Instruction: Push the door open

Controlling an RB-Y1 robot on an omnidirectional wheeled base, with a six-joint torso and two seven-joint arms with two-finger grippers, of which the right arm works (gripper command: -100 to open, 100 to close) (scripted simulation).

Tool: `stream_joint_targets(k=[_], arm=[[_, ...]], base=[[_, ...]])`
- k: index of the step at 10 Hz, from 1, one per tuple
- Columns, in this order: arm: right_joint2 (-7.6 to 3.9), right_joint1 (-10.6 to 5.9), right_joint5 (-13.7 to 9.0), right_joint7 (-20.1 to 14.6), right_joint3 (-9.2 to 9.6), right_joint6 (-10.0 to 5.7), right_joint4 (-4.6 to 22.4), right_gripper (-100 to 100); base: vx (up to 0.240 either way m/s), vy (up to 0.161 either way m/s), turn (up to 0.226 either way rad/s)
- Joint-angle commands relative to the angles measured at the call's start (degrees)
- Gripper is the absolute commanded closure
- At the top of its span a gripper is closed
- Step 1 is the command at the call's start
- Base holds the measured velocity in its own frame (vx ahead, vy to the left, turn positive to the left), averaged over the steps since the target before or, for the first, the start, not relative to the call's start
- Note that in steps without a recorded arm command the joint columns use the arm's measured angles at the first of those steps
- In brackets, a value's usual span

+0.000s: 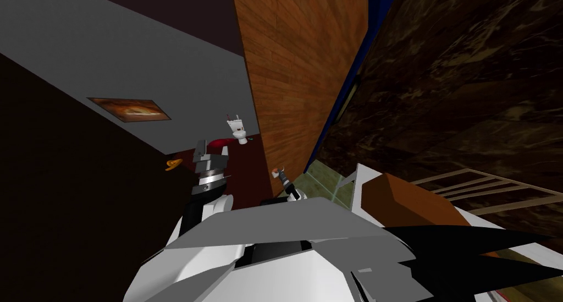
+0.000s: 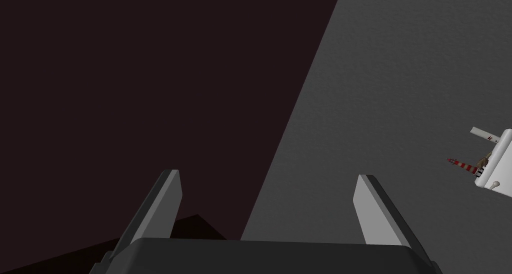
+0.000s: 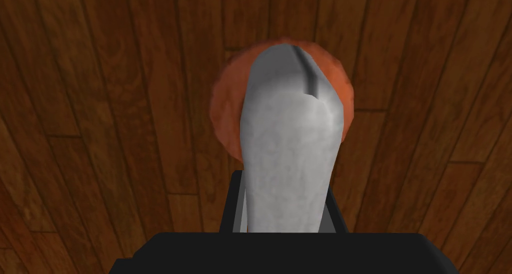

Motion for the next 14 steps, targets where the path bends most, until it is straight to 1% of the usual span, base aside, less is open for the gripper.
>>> stream_joint_targets(k=[1,2,3,4,5,6,7,8,11,12,14], arm=[[-0.56,0.45,-0.20,0.44,-0.77,0.70,-1.82,100],[-1.11,0.27,-0.64,0.75,-2.11,0.69,-1.60,100],[-1.26,0.20,-0.80,0.86,-2.60,0.68,-1.52,100],[-1.26,0.20,-0.80,0.86,-2.60,0.68,-1.52,100],[-1.64,0.00,-1.30,1.20,-4.11,0.67,-1.26,100],[-1.73,-0.07,-1.47,1.32,-4.63,0.66,-1.18,100],[-1.87,-0.21,-1.83,1.56,-5.70,0.65,-1.00,100],[-1.91,-0.29,-2.00,1.68,-6.24,0.64,-0.91,100],[-1.80,-0.65,-2.89,2.29,-8.92,0.61,-0.46,100],[-1.80,-0.65,-2.89,2.29,-8.92,0.61,-0.46,100],[-1.40,-0.92,-3.56,2.75,-10.95,0.59,-0.12,100]], base=[[0.105,0.090,-0.021],[0.141,0.135,-0.068],[0.156,0.174,-0.056],[0.092,0.090,-0.020],[0.144,0.117,-0.071],[0.164,0.158,-0.090],[0.154,0.184,-0.059],[0.127,0.183,-0.066],[0.132,0.149,-0.062],[0.107,0.127,-0.058],[0.127,0.149,-0.064]])
